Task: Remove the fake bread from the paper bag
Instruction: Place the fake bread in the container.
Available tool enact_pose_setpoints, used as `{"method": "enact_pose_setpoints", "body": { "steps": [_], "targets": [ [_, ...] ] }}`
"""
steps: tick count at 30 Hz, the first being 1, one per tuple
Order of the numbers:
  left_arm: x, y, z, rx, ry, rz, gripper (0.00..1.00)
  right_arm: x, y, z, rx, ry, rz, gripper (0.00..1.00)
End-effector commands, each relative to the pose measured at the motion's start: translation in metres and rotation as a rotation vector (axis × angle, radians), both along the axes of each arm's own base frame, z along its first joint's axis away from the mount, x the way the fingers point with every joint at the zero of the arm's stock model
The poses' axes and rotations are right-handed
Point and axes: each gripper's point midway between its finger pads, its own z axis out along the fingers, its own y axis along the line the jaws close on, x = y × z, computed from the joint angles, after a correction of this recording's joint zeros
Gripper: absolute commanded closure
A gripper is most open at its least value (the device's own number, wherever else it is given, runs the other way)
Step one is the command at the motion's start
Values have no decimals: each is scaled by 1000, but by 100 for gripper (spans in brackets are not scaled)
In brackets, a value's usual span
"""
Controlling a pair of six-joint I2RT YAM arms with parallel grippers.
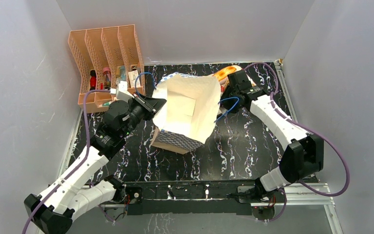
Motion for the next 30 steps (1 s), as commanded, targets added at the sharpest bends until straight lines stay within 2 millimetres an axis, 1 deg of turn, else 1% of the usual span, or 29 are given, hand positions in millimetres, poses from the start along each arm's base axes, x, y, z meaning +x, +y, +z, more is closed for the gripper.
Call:
{"method": "enact_pose_setpoints", "body": {
  "steps": [1, 4, 7, 12, 17, 24, 30],
  "targets": [
    [10, -8, 5, -77, -13, 5, 100, 6, -1, 39, 47, -148, -5, 66],
    [13, -12, 6, -89, -14, -2, 100, 3, -3, 38, 36, -143, -3, 65],
    [13, -13, 3, -107, -6, -3, 100, 0, -7, 28, 15, -120, -9, 64],
    [11, -13, -1, -127, 3, -6, 100, 0, -7, 12, 15, -86, -13, 63],
    [7, -10, -6, -140, 7, -1, 100, 0, -7, 5, 6, -69, -13, 60],
    [4, -5, -11, -152, 13, 14, 100, 2, -10, 21, 12, -112, -26, 60],
    [6, -10, -16, -167, 21, 4, 100, -3, -10, 29, 21, -116, -22, 60]
  ]
}}
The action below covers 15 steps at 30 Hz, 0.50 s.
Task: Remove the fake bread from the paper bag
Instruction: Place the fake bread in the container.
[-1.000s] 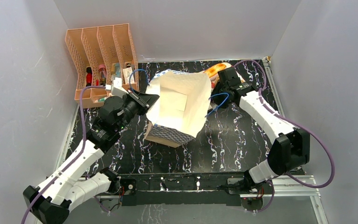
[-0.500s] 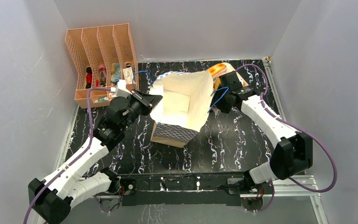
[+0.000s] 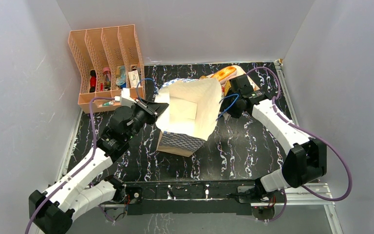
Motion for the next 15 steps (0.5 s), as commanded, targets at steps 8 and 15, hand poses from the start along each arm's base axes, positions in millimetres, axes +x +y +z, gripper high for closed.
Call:
{"method": "enact_pose_setpoints", "body": {
  "steps": [8, 15],
  "targets": [
    [9, -16, 15, -57, -46, -41, 100, 12, 4, 43, 60, -141, -2, 60],
    [20, -29, 17, -75, -50, -66, 100, 5, 12, 43, 97, -126, 32, 60]
  ]
}}
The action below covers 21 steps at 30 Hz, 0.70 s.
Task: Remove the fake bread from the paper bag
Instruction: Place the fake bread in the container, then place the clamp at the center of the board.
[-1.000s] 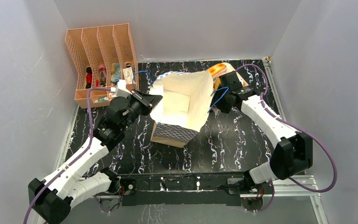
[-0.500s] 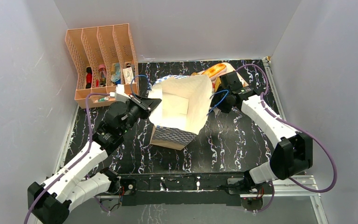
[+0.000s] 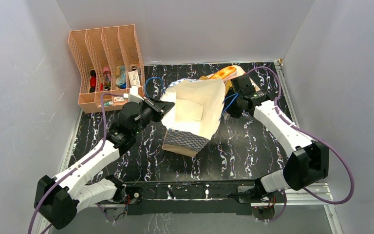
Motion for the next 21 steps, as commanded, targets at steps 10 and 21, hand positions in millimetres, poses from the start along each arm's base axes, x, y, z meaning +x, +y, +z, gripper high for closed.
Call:
{"method": "enact_pose_setpoints", "body": {
  "steps": [10, 21],
  "targets": [
    [24, -13, 34, -61, -95, 15, 100, -15, 23, 43, 192, -92, 59, 61],
    [33, -6, 25, -103, -95, 76, 100, -36, 16, 41, 185, -56, 62, 61]
  ]
}}
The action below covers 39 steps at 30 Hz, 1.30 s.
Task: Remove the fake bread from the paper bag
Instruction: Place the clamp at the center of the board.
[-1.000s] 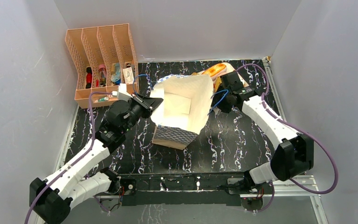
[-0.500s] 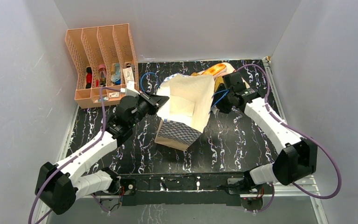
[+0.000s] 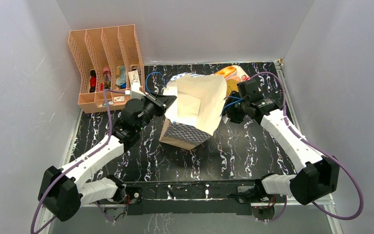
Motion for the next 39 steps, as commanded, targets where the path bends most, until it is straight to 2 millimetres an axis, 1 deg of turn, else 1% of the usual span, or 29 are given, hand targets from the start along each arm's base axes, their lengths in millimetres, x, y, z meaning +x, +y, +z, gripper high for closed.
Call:
{"method": "enact_pose_setpoints", "body": {
  "steps": [1, 8, 14, 17, 22, 25, 28, 35, 36, 39],
  "targets": [
    [9, 4, 20, -69, -63, 42, 100, -2, 2, 22, 35, -55, 9, 61],
    [18, -6, 16, -89, -59, 24, 100, -1, 1, 37, 32, -77, 15, 61],
    [26, -14, 8, -108, -47, 11, 100, -1, 2, 52, 56, -112, 18, 61],
    [30, -18, 5, -110, -44, 6, 100, 0, -1, 56, 50, -118, 11, 61],
    [36, -22, 8, -117, -55, 2, 100, 0, -8, 60, 22, -128, -3, 61],
    [38, -24, 16, -128, -76, -1, 100, 1, -13, 59, 2, -130, -11, 61],
    [37, -20, 23, -128, -100, 12, 100, 1, -14, 58, -4, -131, -10, 62],
    [27, -4, 40, -140, -131, 54, 100, 2, -23, 62, -45, -170, -20, 64],
    [26, 0, 41, -142, -127, 67, 100, 3, -28, 59, -71, -183, -26, 66],
    [25, 0, 41, -153, -119, 68, 100, 2, -37, 57, -115, -197, -43, 67]
  ]
}}
